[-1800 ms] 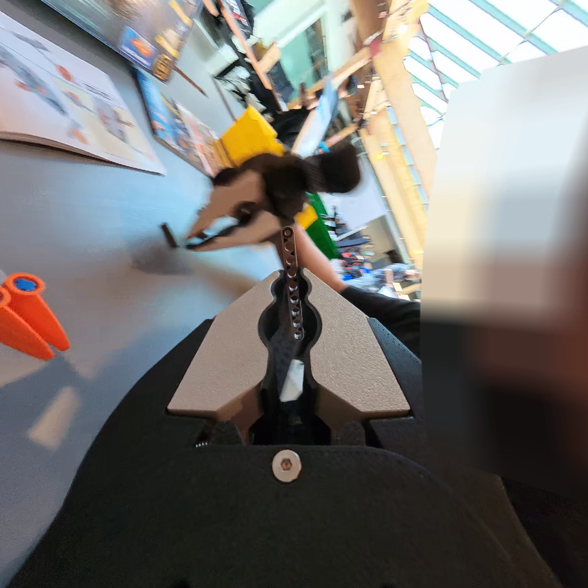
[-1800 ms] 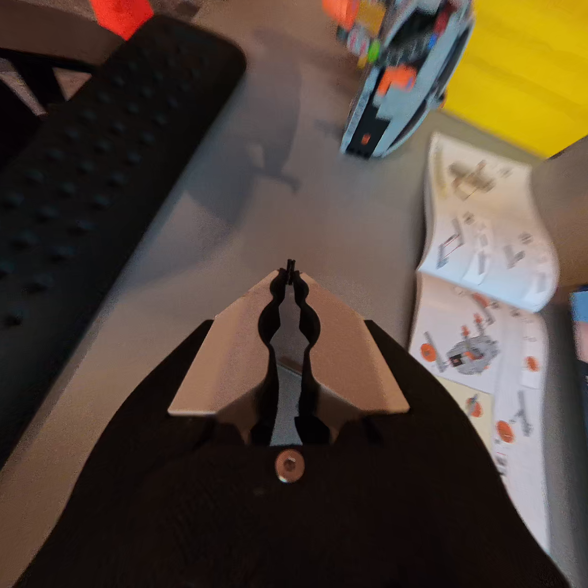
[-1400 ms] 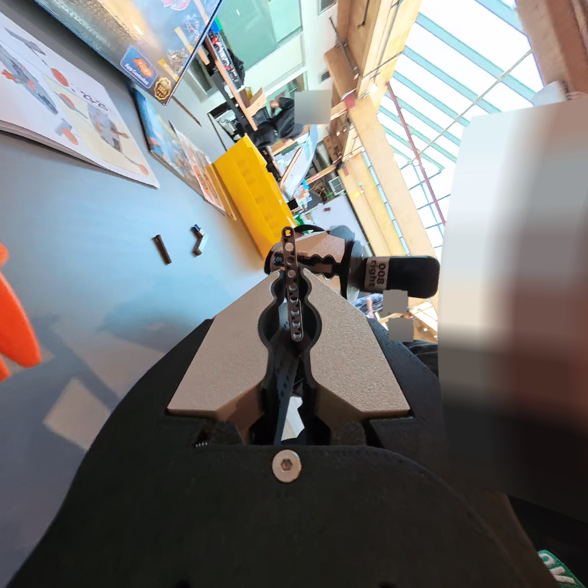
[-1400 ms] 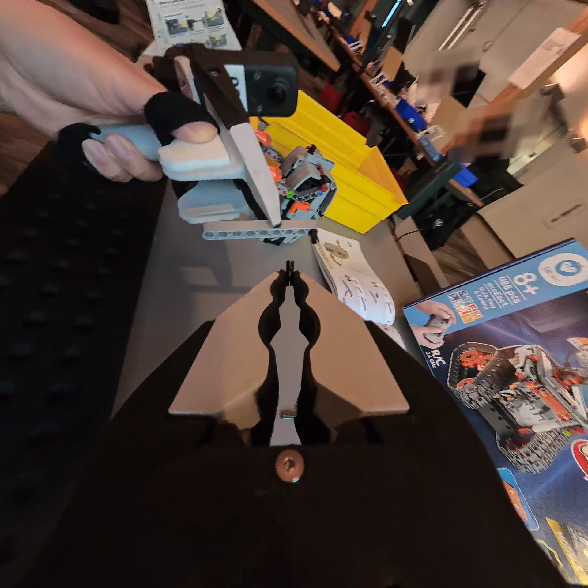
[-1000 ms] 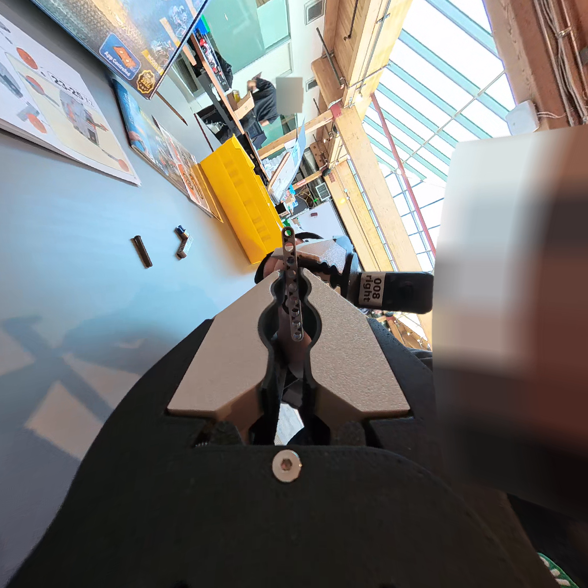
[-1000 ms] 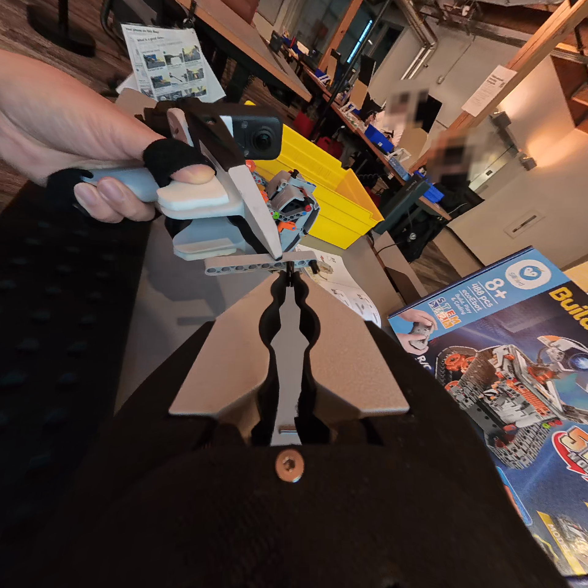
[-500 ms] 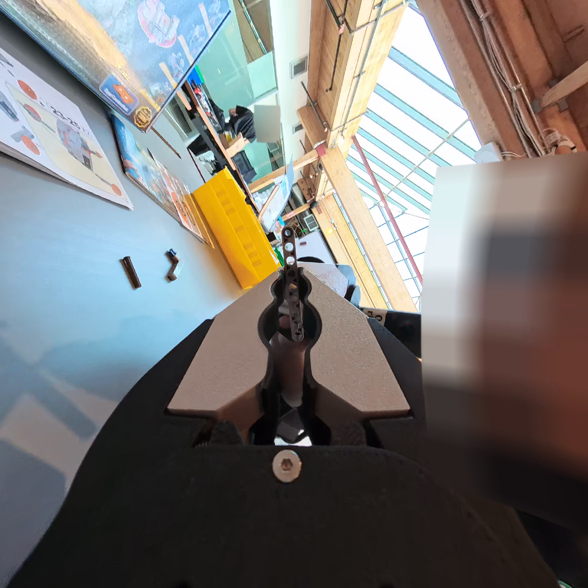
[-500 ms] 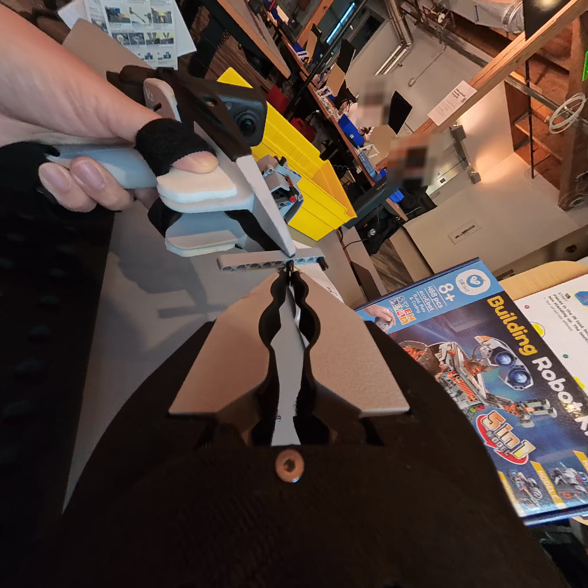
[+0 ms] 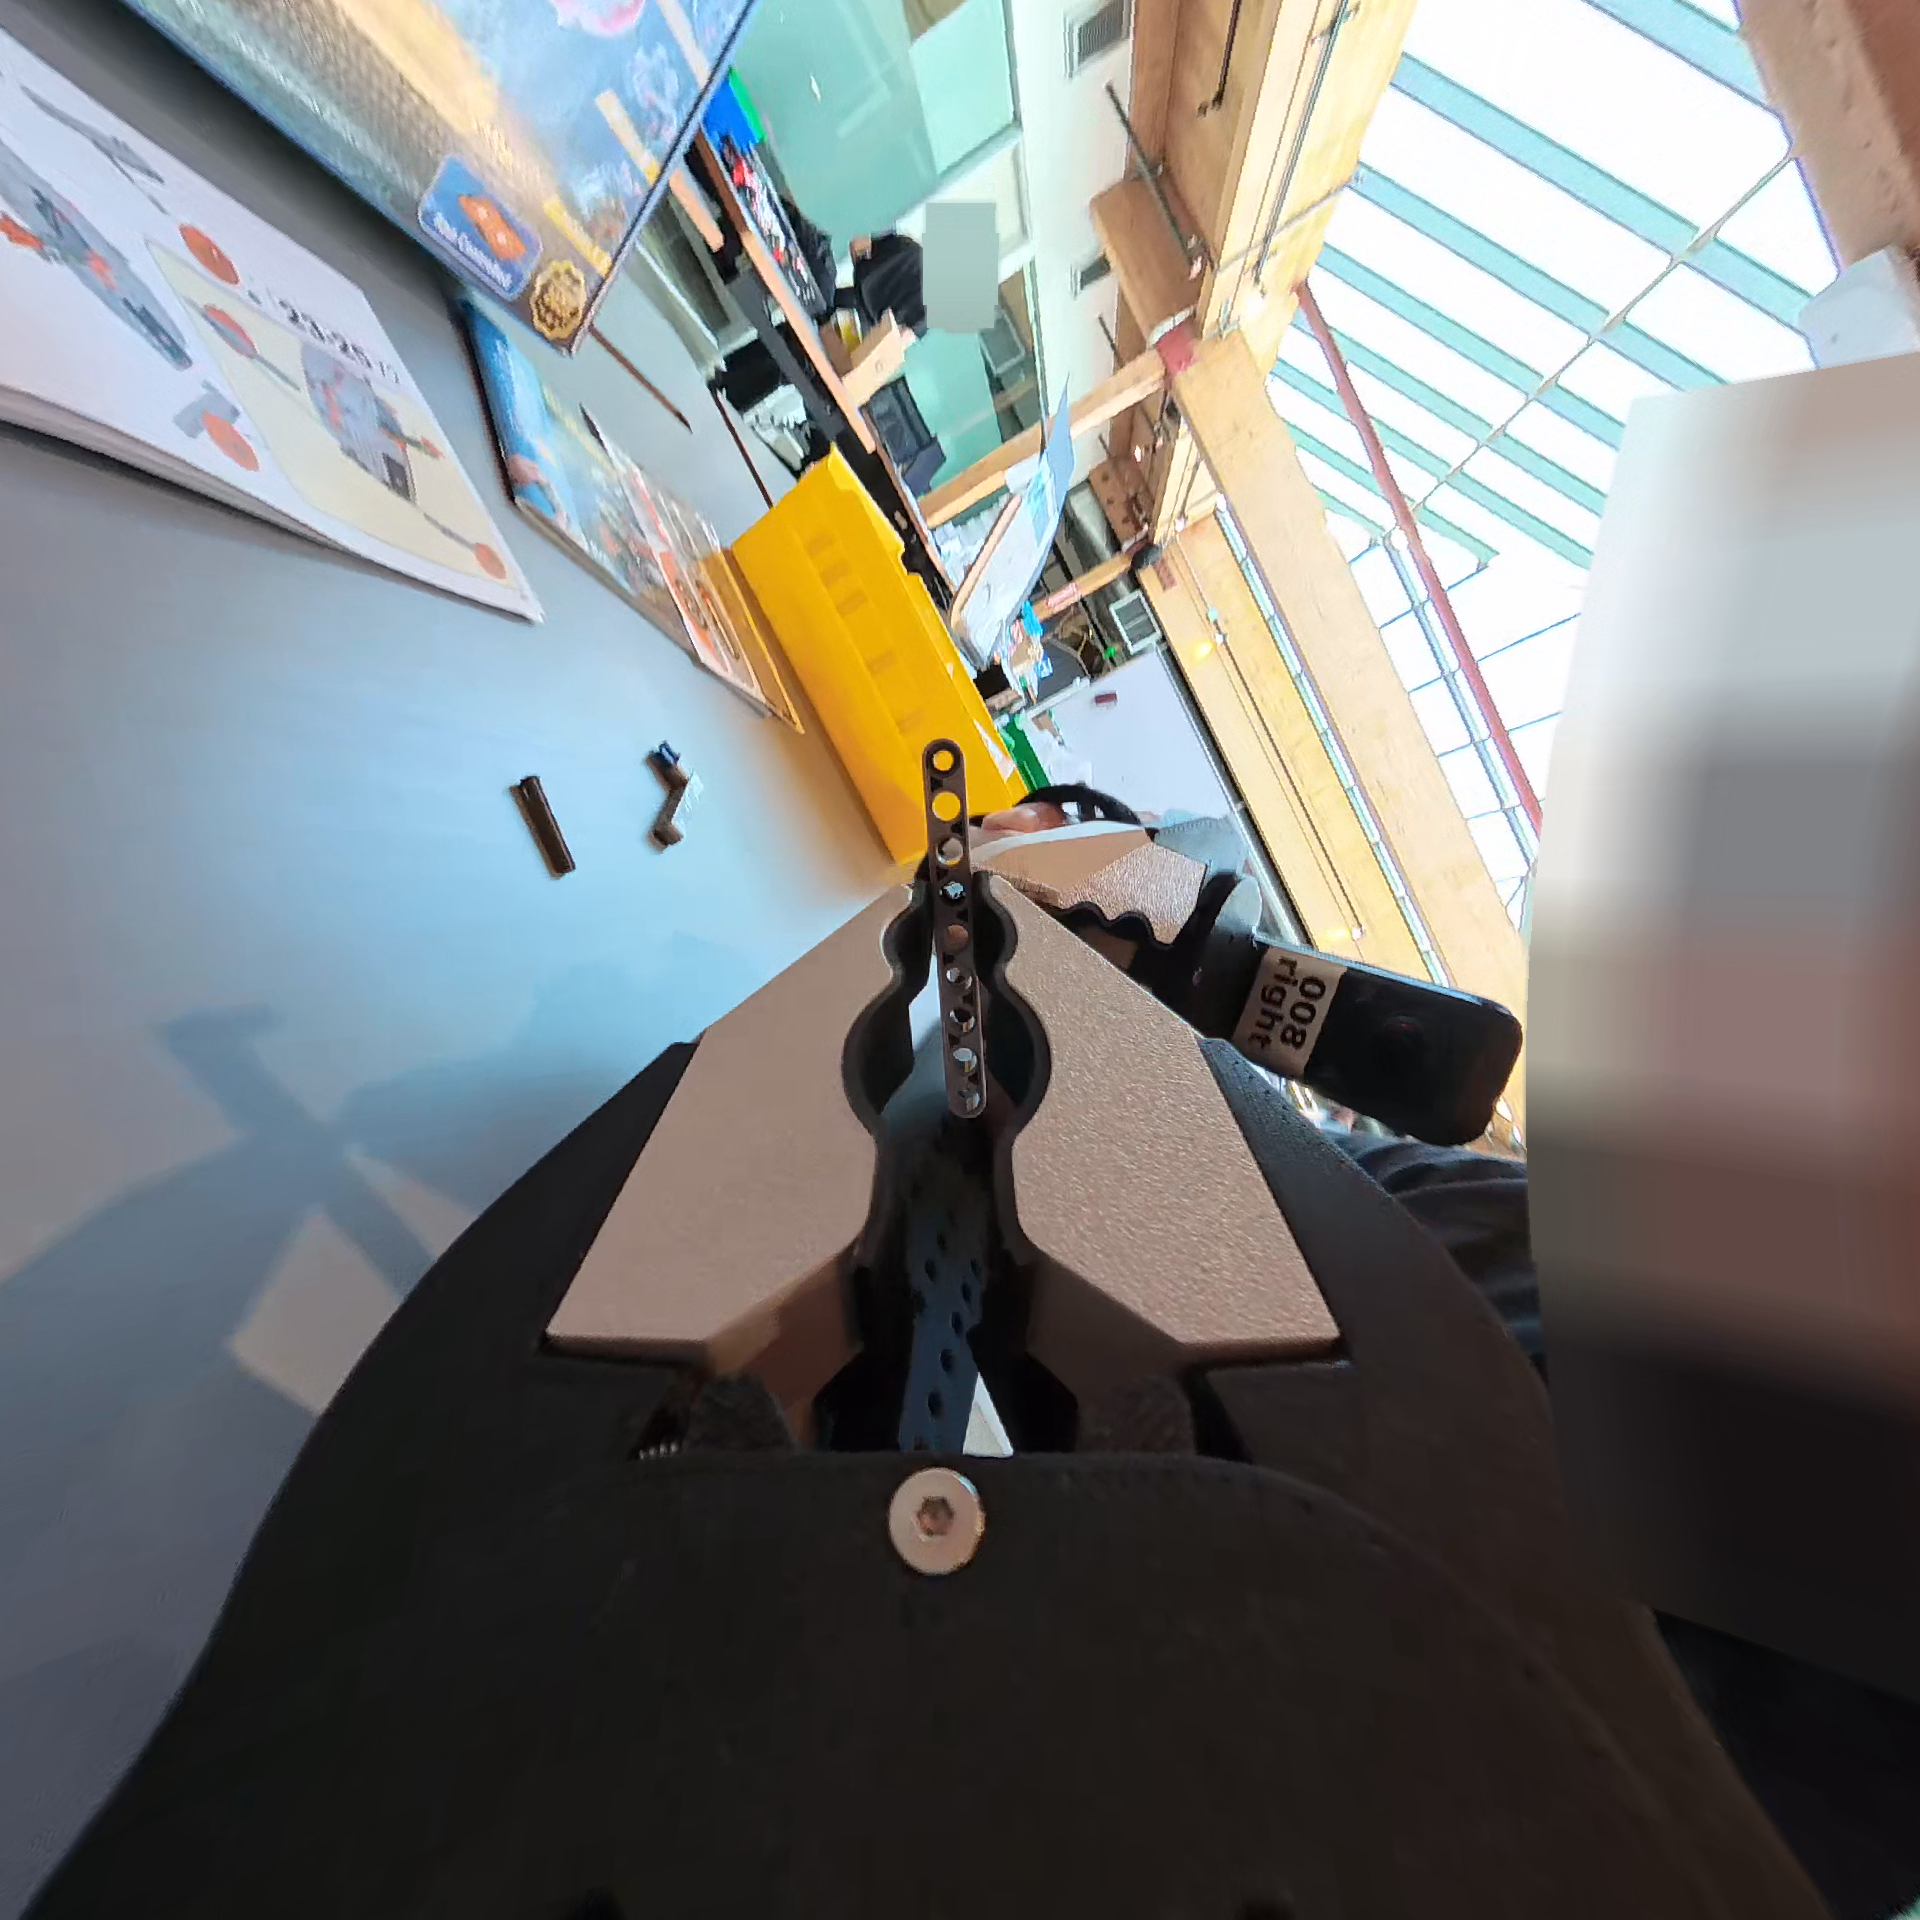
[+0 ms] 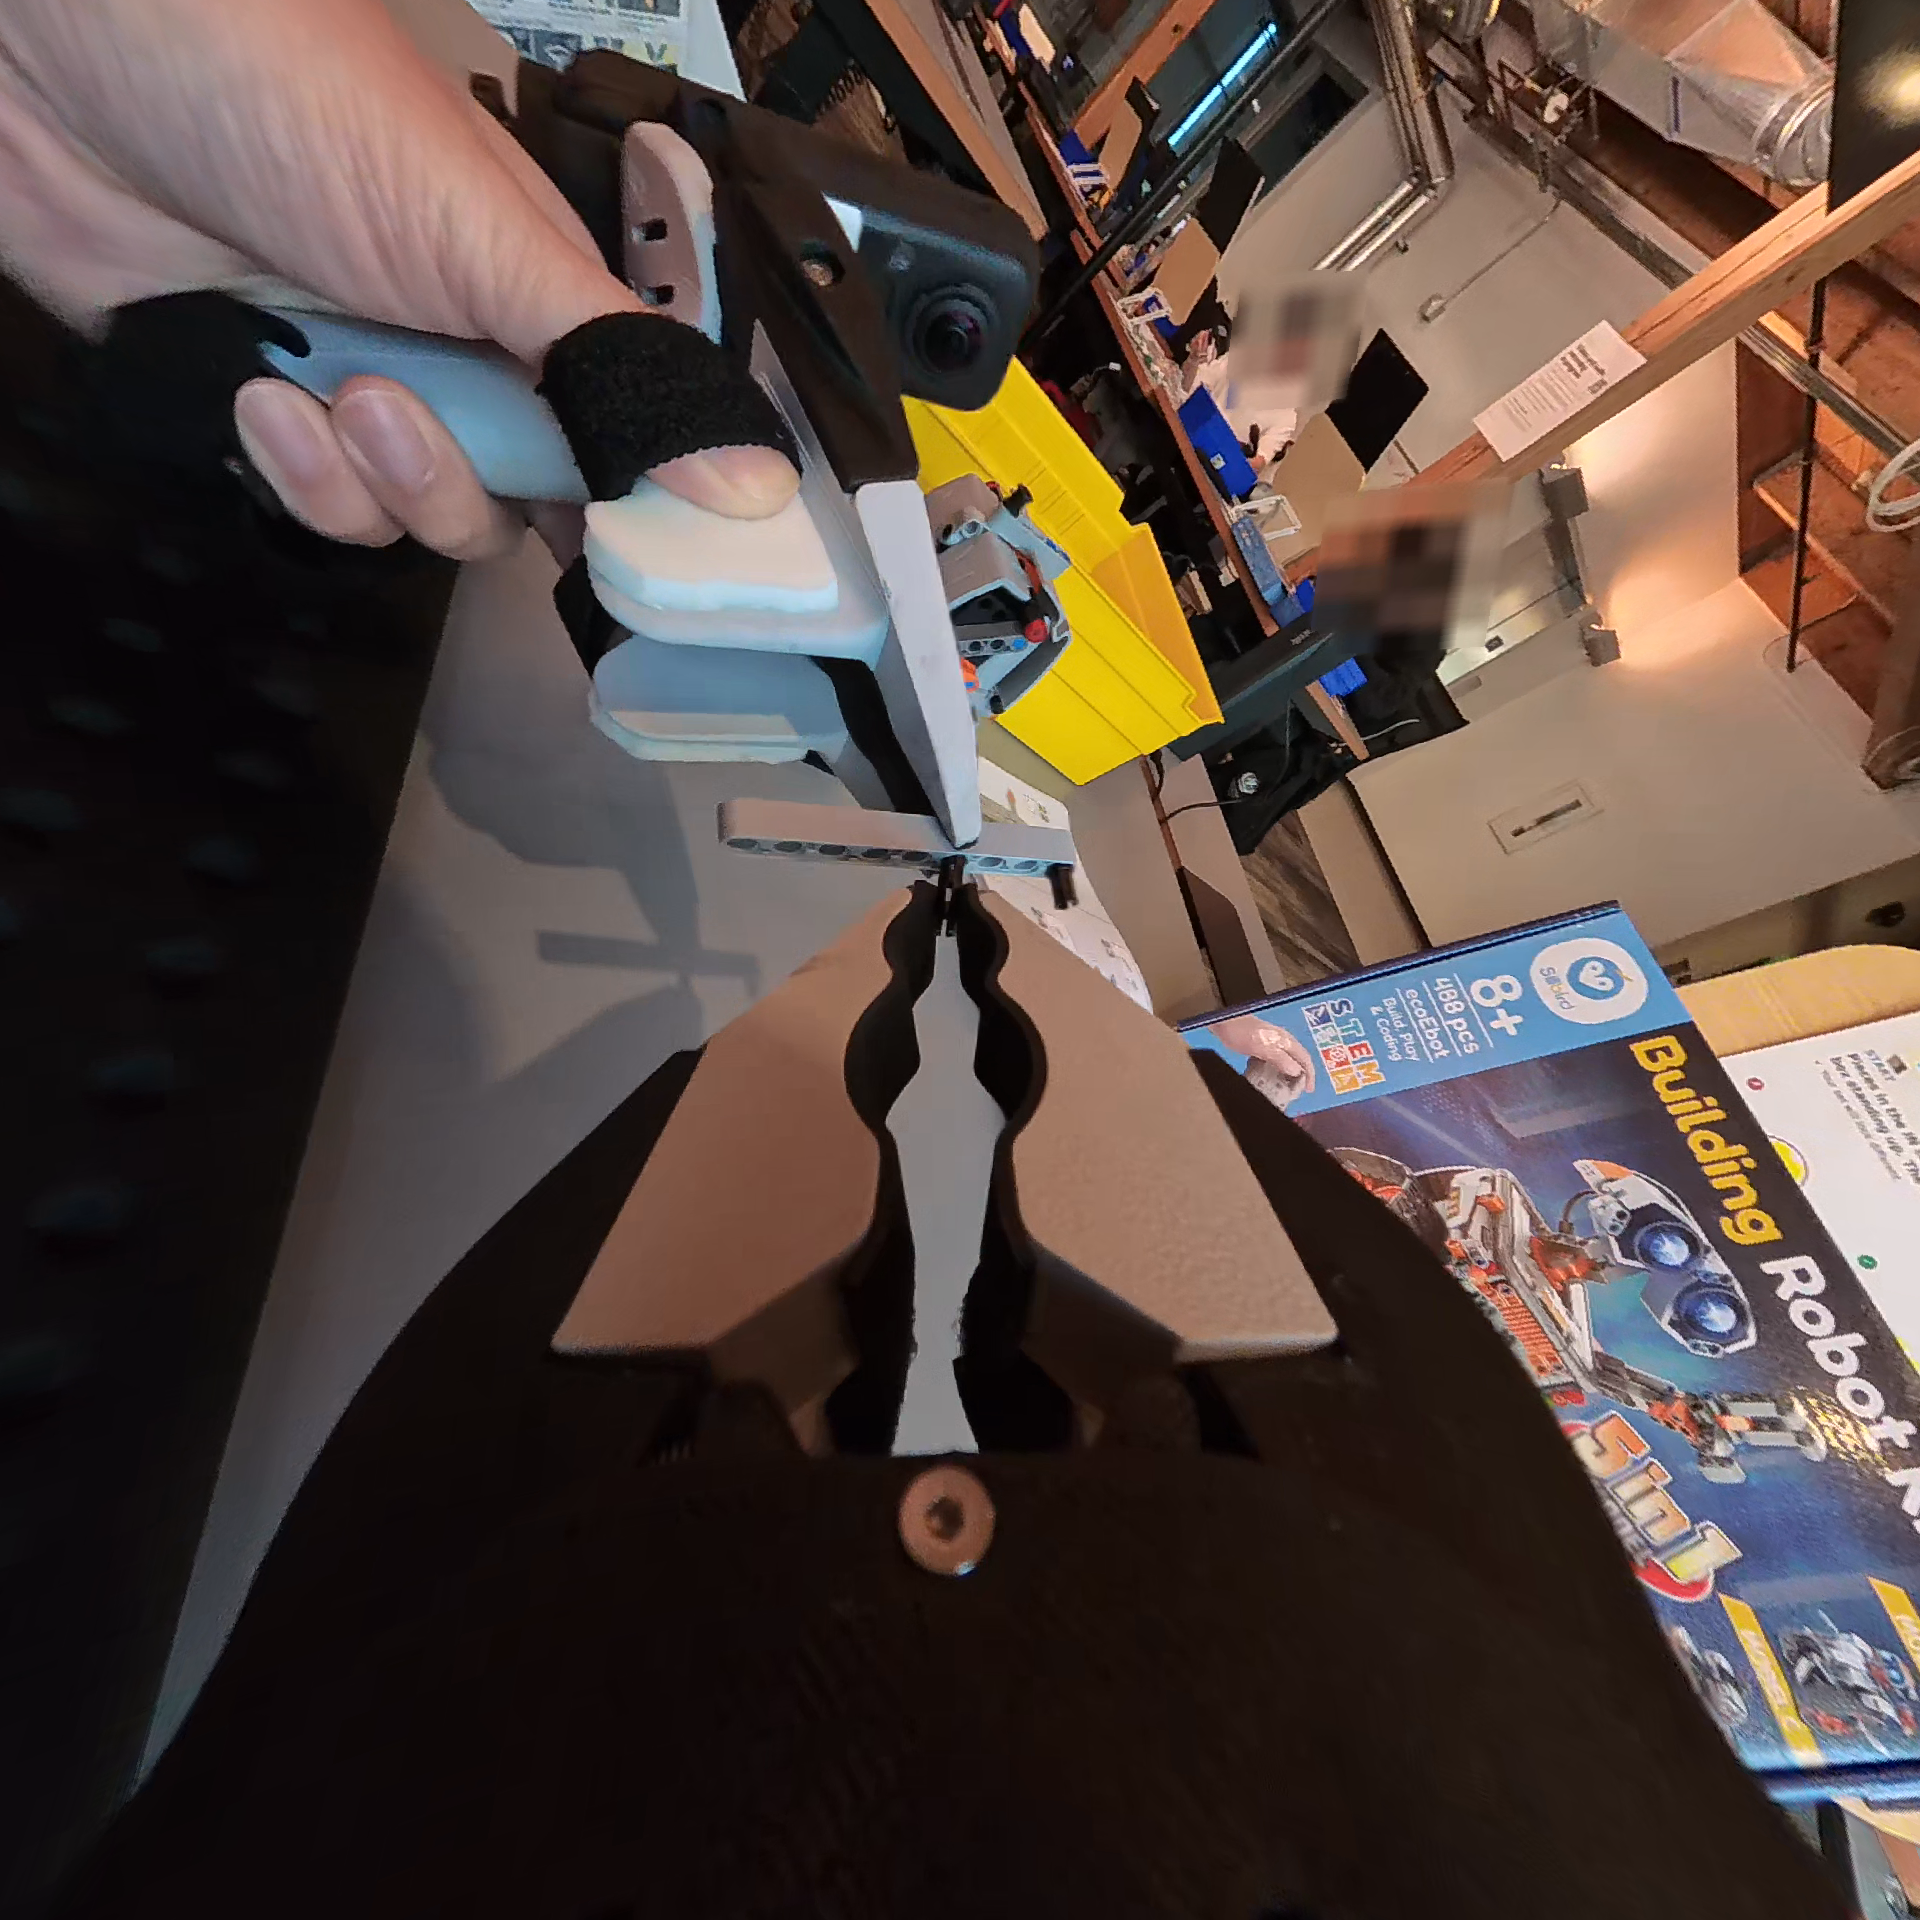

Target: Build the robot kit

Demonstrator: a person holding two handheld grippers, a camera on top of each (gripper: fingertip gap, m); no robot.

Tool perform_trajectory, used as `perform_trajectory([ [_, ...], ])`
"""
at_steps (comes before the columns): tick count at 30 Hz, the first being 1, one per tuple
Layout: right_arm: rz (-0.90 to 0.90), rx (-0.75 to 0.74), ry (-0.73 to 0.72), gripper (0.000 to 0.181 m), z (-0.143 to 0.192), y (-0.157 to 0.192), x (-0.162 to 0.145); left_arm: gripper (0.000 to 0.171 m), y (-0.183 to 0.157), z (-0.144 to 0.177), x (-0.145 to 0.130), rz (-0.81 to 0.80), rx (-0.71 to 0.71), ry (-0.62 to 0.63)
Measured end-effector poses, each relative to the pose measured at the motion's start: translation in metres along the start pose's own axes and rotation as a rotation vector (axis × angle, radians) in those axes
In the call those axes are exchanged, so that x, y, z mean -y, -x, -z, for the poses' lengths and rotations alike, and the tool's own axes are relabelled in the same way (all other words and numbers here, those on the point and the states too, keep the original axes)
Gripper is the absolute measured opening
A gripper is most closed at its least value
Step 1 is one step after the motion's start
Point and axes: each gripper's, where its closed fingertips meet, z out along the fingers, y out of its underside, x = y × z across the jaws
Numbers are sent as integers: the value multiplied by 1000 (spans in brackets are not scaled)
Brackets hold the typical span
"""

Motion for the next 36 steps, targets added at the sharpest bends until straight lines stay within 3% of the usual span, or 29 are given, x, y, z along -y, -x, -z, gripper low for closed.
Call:
perform_trajectory([
  [10, 31, 63, -29, 1, 0, 12, 2, 6, 4, 1, -13, -45, 31, 158],
  [14, -21, 30, -3, 2, -5, 7, 2, 6, 5, 2, -7, -57, 47, 137],
  [17, -78, 33, -67, 3, -5, 2, 7, 6, 1, 4, -3, -38, 22, 140],
  [21, -154, 135, -176, 17, 10, 1, 9, 5, -2, 5, -10, -7, 20, 243],
  [26, -154, 291, -291, 52, 29, 13, 15, 6, -6, 10, -37, 21, 24, 472],
  [31, -6, 367, -245, 33, 27, 42, 16, 6, 0, 12, -67, 45, 69, 727],
  [36, 36, 462, -156, 27, 27, 62, 4, 6, 10, 6, -77, 42, 107, 840],
])
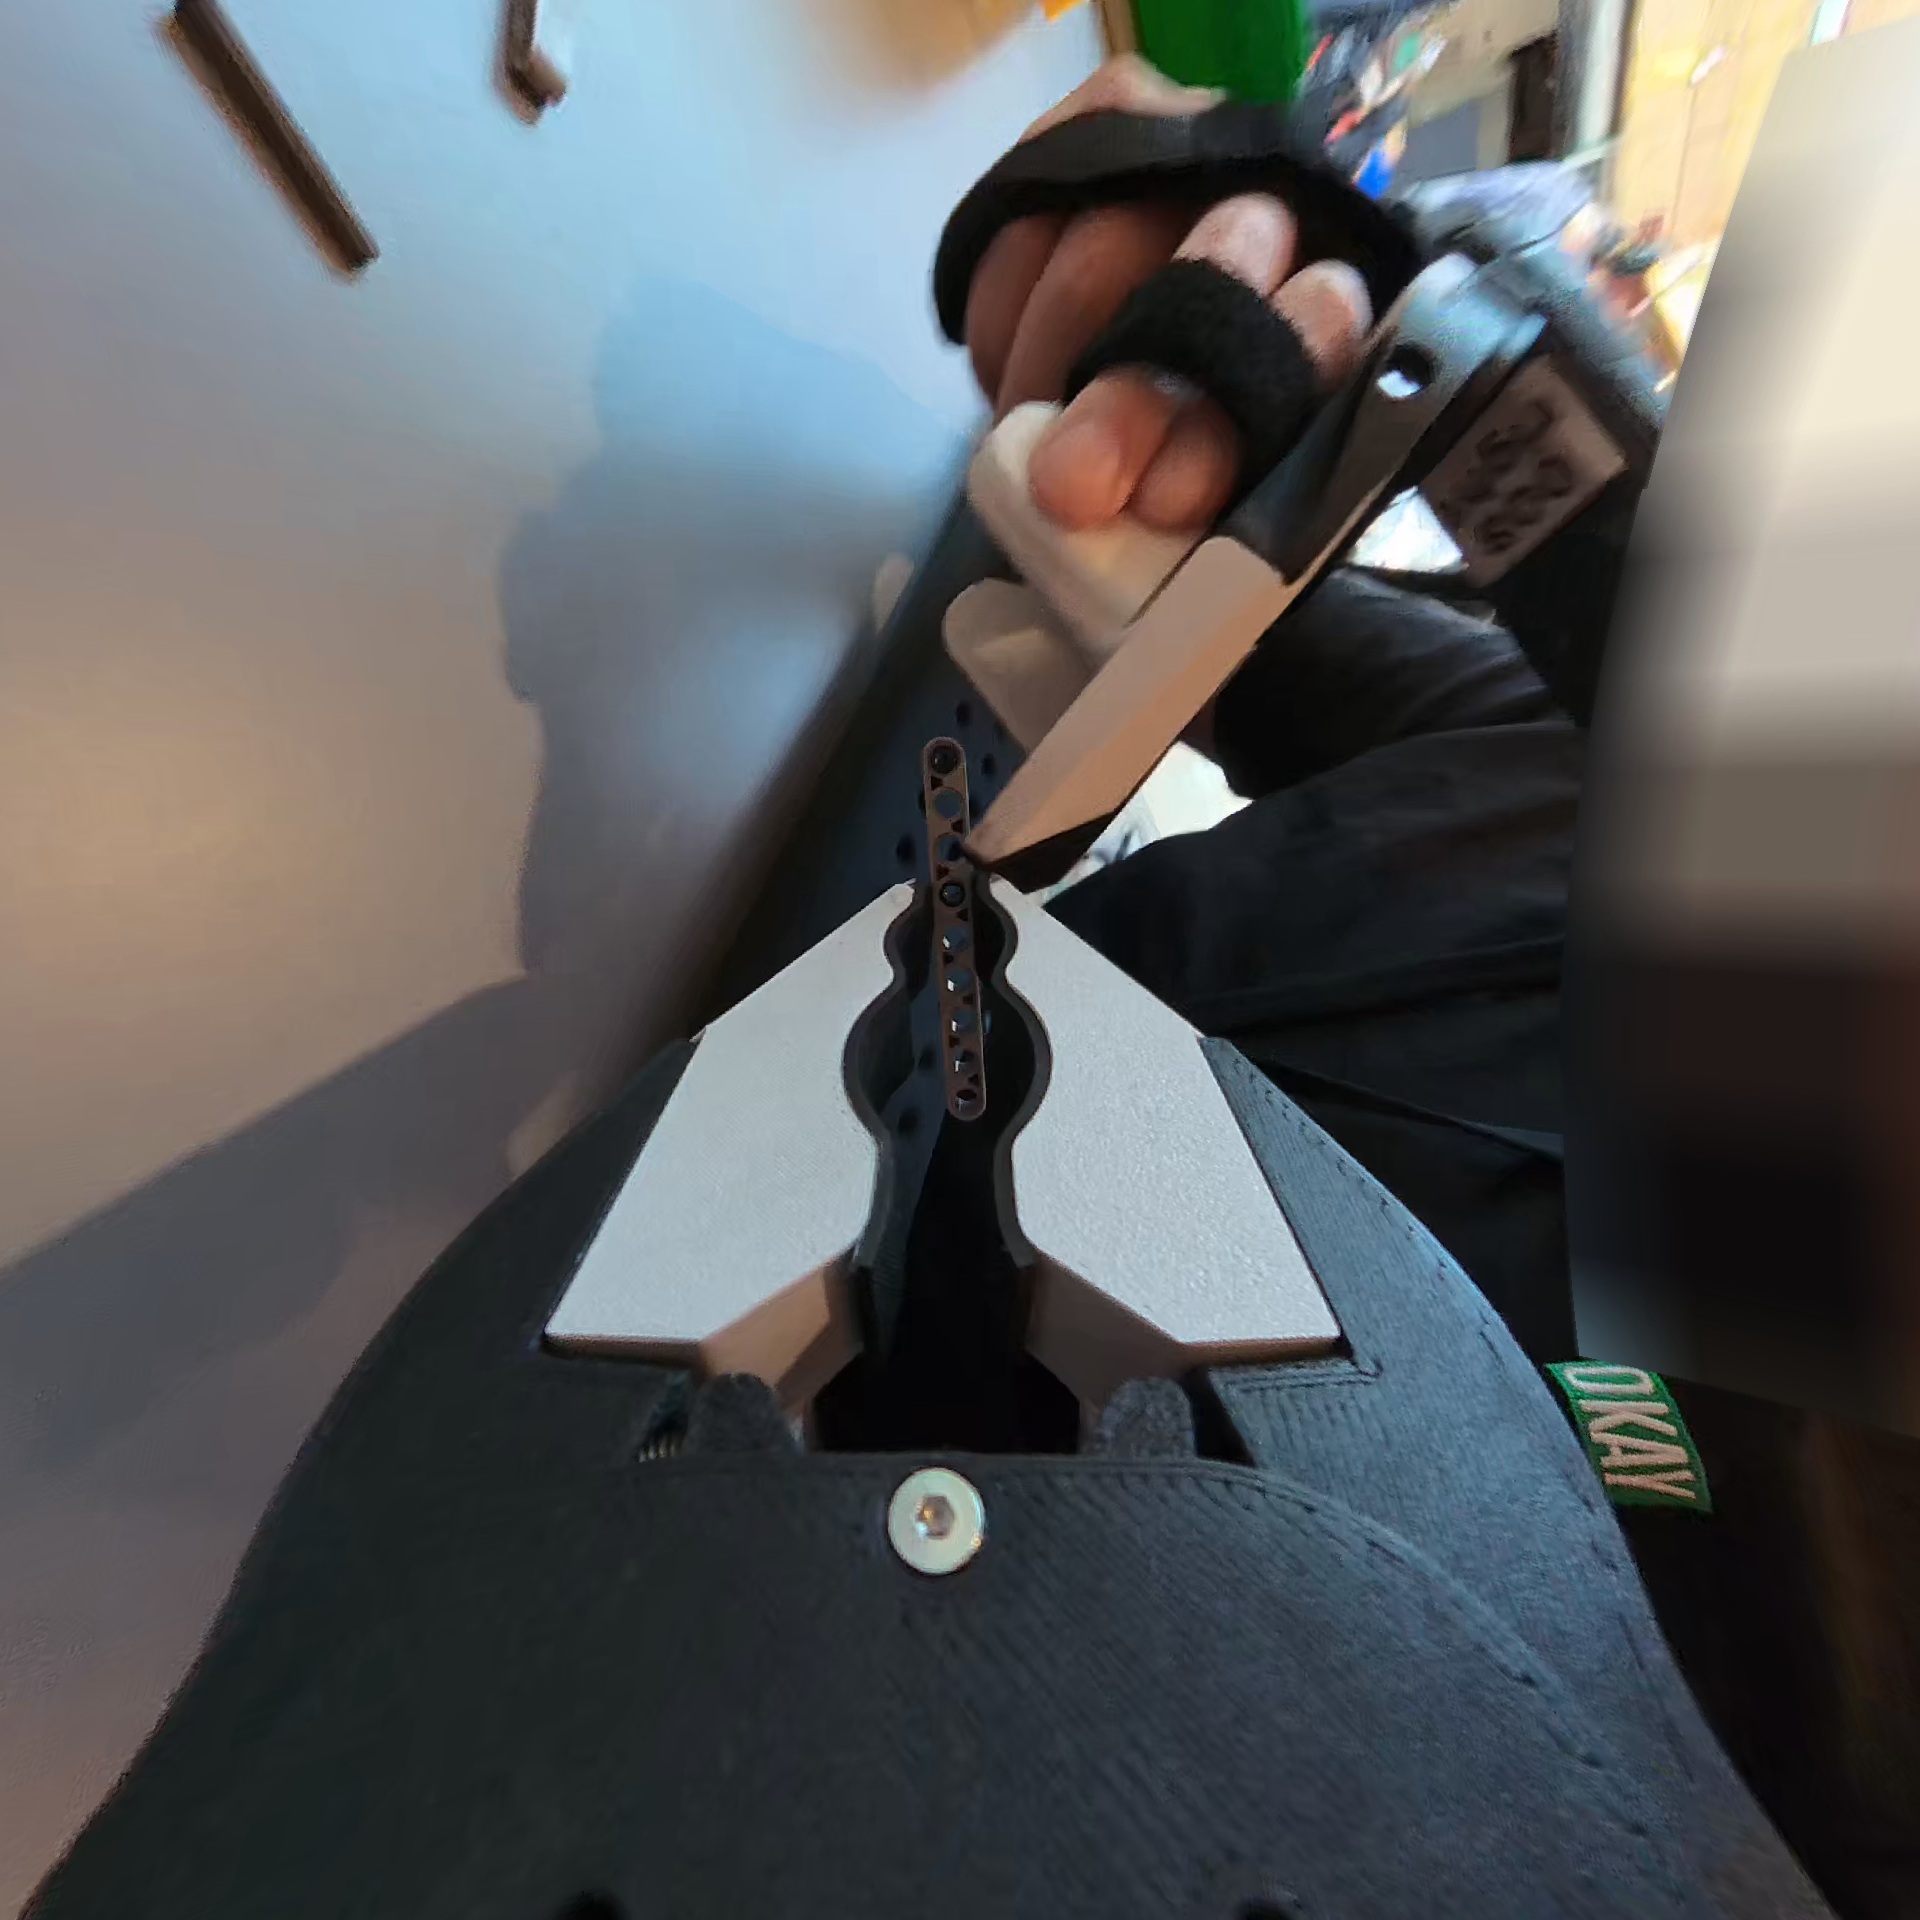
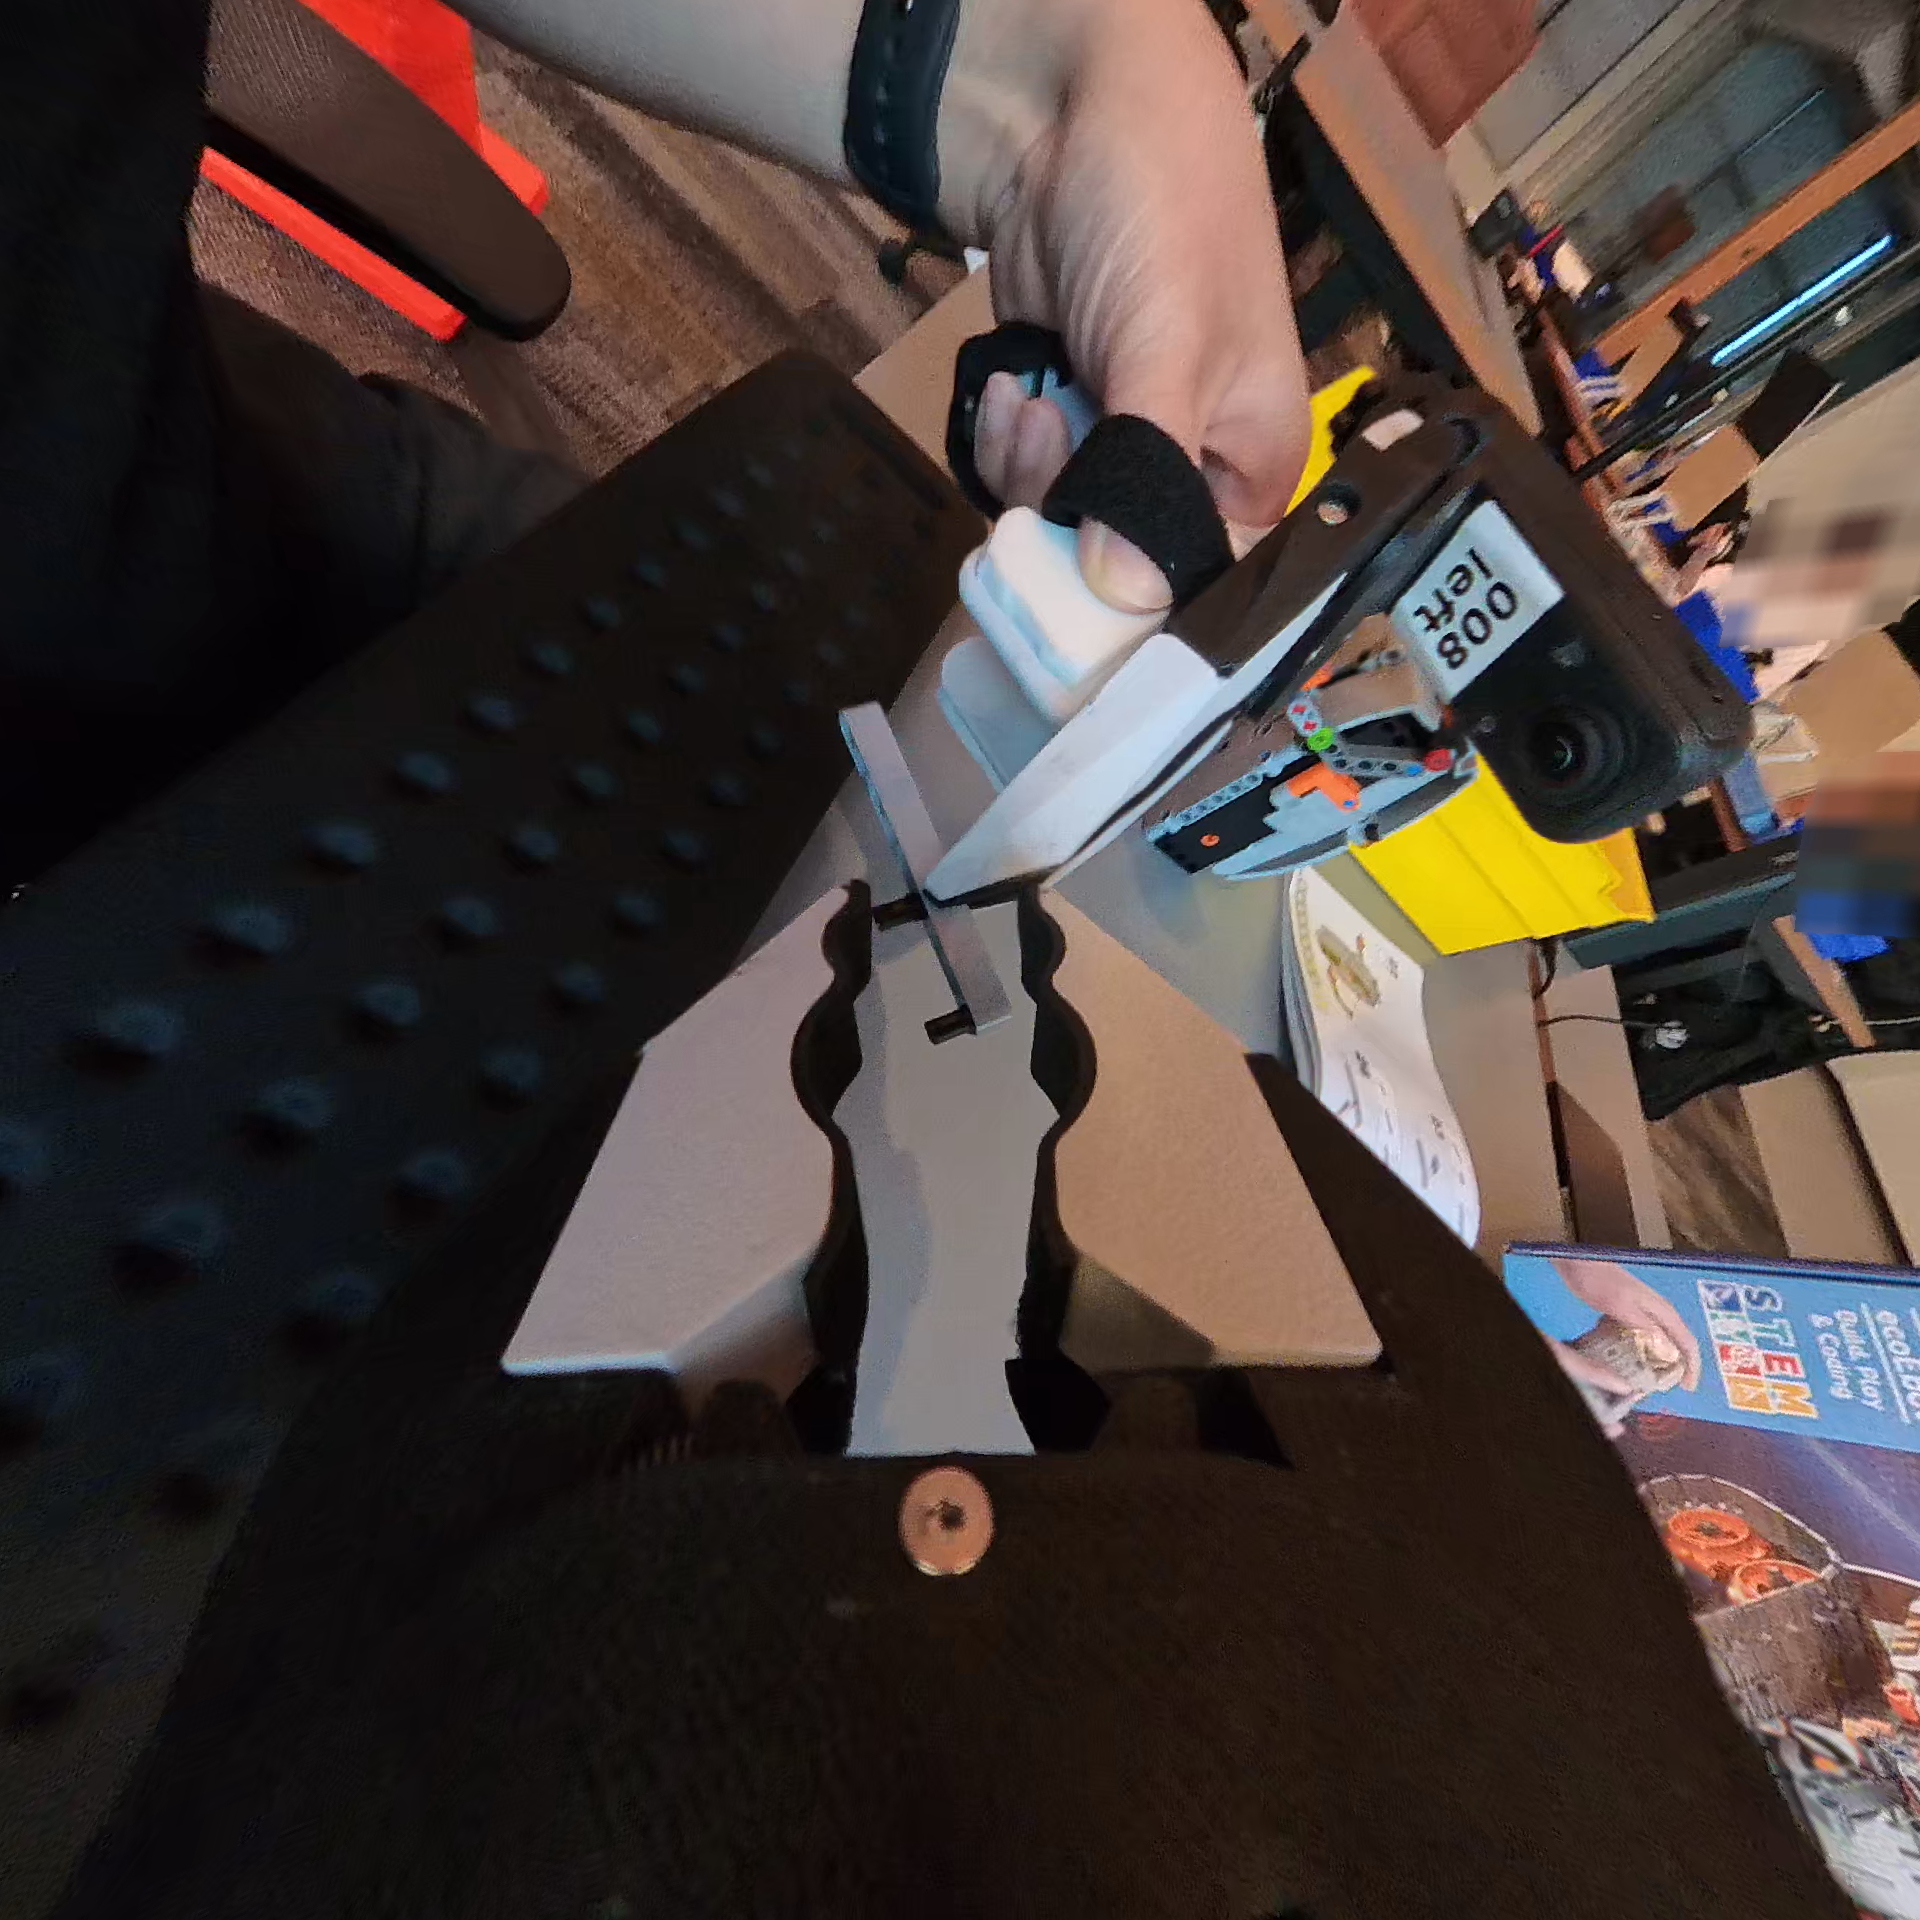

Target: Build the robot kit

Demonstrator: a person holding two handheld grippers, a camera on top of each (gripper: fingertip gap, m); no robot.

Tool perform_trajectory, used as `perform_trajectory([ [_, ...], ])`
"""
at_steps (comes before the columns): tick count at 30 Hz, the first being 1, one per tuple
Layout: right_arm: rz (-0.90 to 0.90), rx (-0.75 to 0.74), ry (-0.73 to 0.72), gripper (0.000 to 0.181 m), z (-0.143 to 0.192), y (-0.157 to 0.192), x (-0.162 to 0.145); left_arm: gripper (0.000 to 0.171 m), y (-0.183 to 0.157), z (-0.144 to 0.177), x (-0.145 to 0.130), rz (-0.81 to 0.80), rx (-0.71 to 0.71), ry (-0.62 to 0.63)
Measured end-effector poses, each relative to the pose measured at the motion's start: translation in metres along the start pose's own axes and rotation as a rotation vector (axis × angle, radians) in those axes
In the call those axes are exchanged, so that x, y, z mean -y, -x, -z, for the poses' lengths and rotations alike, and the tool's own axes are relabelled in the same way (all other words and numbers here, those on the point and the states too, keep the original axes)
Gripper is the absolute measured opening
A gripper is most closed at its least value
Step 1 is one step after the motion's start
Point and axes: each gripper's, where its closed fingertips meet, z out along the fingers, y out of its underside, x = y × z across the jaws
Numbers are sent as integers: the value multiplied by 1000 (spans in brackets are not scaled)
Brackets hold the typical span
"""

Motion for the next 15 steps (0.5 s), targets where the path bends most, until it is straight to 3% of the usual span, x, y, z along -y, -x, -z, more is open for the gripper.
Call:
perform_trajectory([
  [9, -82, 69, 63, 17, -3, 7, -9, 6, 1, -2, 0, 14, -11, 60],
  [15, -135, 24, 23, 16, 5, -7, -7, 6, -7, 10, 7, 47, -125, -29],
])
